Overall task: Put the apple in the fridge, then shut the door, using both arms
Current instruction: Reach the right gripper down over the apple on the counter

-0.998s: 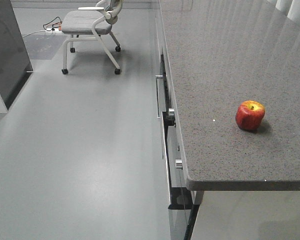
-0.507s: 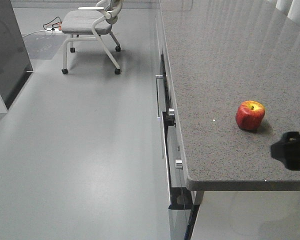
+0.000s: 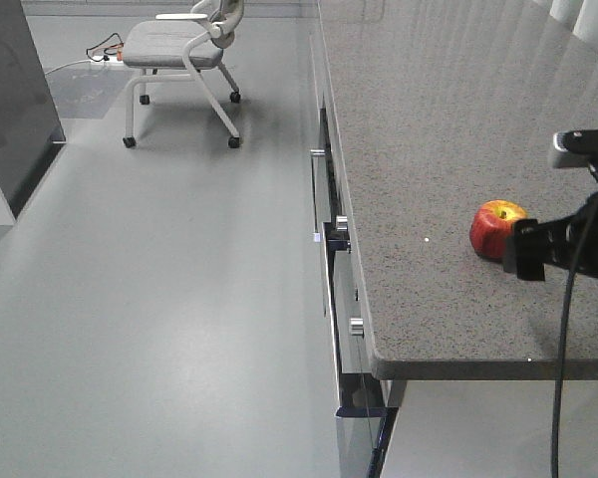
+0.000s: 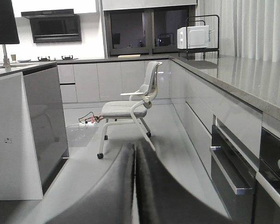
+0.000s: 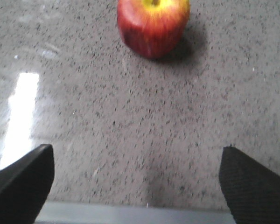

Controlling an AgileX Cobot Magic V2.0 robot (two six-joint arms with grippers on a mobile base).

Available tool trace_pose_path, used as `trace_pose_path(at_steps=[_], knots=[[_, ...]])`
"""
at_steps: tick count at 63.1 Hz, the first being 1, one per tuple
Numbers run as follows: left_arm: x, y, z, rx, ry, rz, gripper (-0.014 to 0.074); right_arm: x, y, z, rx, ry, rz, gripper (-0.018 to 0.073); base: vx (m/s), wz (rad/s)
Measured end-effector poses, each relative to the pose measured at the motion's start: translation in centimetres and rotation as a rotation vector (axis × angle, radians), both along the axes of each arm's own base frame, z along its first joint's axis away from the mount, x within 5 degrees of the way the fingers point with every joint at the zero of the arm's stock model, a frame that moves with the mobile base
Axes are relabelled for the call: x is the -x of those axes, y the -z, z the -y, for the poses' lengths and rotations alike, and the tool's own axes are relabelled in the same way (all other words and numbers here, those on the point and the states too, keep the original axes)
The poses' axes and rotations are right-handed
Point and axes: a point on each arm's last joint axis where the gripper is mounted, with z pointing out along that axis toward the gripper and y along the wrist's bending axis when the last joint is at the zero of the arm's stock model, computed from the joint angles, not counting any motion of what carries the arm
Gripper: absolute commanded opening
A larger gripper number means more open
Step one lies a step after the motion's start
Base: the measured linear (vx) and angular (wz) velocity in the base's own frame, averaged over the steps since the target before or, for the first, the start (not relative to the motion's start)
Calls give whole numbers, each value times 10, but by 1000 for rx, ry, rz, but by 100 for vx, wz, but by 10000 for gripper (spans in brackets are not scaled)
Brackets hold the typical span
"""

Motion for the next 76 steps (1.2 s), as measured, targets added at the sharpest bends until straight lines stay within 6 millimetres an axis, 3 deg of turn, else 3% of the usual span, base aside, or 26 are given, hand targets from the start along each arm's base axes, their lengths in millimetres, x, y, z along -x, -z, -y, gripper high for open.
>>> trace_pose_path(at_steps=[19,40,58,76], knots=[[0,0,0,0,0,0,-6,-53,5,-1,30,-9,-6,669,0,0],[0,0,0,0,0,0,-6,-108,27,13,23,19,-47,660,0,0],[0,0,0,0,0,0,-6,-138,47,8,-11,-19,-68,646,0,0],[0,0,0,0,0,0,-6,-153,73,9,0,-23,-94,585,0,0]])
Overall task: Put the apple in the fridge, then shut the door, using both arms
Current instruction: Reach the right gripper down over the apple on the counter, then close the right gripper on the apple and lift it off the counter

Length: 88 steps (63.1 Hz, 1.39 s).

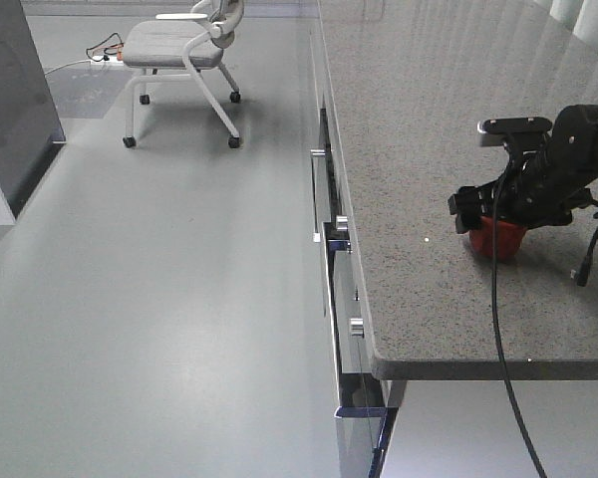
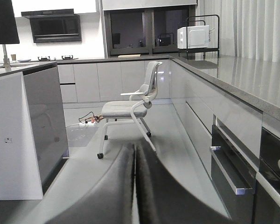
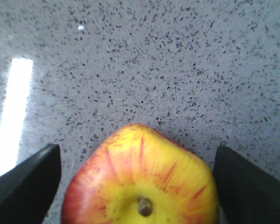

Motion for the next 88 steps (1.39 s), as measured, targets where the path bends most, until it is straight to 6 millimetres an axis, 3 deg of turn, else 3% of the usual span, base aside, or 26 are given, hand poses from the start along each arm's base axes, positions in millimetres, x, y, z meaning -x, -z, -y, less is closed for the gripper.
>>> trace_pose_path(at_steps=[14,25,41,47,59,88], knots=[[0,0,0,0,0,0,-6,-1,4,0,7,-3,-6,411,0,0],[0,0,0,0,0,0,-6,0,2,0,7,-3,-5,369,0,0],[0,0,0,0,0,0,-6,18,-42,-1,-13,7,77,369,0,0],[0,0,0,0,0,0,-6,36,-52,-3,-51,12,128,369,0,0],[0,0,0,0,0,0,-6,88,-52,-10,-119,-28,146,369,0,0],[0,0,0,0,0,0,-6,209,-84,-24,-197,-203,268,369,0,0]])
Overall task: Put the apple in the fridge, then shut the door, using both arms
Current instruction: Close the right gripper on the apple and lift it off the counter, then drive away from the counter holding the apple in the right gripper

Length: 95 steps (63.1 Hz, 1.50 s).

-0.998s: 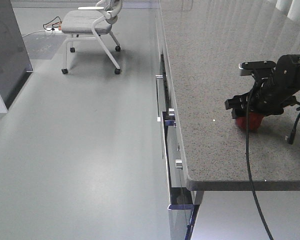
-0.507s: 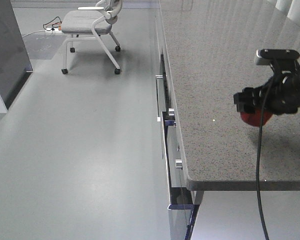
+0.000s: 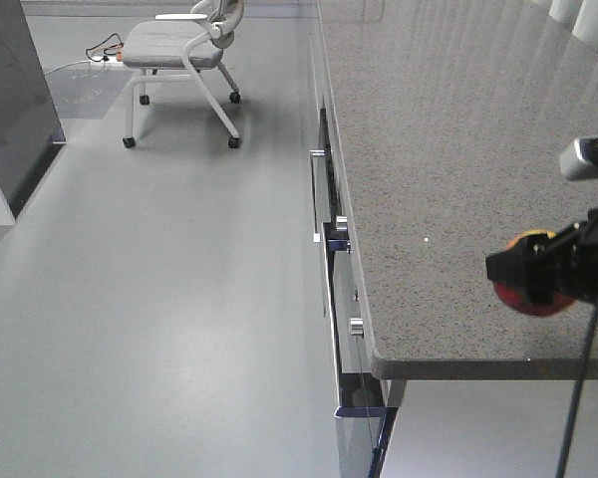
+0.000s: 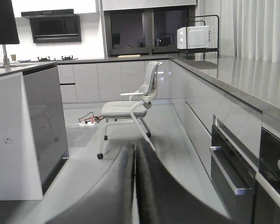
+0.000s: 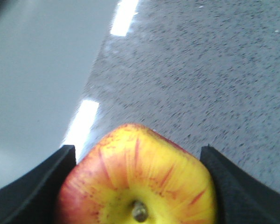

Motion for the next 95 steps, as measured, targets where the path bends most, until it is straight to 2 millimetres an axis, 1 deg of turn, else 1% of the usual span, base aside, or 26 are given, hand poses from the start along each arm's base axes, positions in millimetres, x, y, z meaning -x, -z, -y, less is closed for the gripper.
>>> trace_pose_path(at_steps=[13,22,36,48,63,80,86,95], knots=[[0,0,0,0,0,0,-6,44,-7,-6,-16,-87,22,369,0,0],[0,0,0,0,0,0,-6,73,-12,-12,-55,-145,73,369,0,0],[0,0,0,0,0,0,-6,113,-16,-21,-120,-244,147,369,0,0],[0,0,0,0,0,0,-6,141,-19,-32,-144,-372,178,369,0,0],[0,0,0,0,0,0,-6,172,-22,-36,-153,-490,190,369,0,0],[0,0,0,0,0,0,-6,204,-24,-34,-161,-530,233,369,0,0],[0,0,0,0,0,0,-6,210,-24,-34,-160,-534,249,369,0,0],[0,0,0,0,0,0,-6,212,-24,-33,-161,-536,252,369,0,0]])
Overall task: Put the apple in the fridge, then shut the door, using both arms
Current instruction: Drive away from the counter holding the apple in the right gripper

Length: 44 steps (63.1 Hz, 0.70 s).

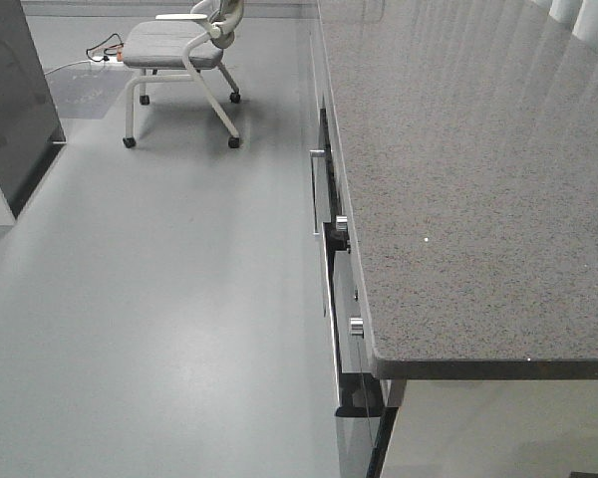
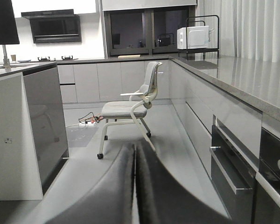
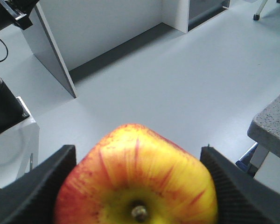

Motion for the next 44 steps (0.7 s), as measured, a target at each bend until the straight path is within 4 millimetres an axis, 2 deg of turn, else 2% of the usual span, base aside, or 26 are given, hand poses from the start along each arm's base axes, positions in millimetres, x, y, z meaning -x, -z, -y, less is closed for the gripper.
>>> trace_pose_path(at_steps=[44], knots=[[0,0,0,0,0,0,-6,0,0,0,0,-1,-1,369,0,0]])
